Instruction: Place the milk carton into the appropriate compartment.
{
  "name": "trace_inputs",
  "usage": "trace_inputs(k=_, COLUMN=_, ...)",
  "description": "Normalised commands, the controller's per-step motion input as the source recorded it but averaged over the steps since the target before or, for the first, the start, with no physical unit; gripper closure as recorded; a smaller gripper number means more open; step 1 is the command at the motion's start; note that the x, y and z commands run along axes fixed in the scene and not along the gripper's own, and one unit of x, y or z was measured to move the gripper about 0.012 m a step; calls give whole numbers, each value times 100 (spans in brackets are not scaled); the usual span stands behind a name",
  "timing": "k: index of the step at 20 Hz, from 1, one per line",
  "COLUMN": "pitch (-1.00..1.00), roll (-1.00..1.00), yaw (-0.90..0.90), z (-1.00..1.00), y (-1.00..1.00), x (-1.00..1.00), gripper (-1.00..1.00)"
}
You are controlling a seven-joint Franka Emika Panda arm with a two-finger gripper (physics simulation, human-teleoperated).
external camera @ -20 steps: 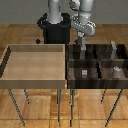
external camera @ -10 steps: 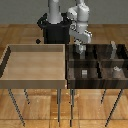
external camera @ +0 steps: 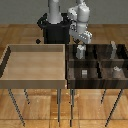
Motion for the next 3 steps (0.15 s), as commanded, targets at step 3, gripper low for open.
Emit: trace_inputs(k=3, pitch=0, roll=0, yaw=0, z=0, y=0, x=0, gripper=-100)
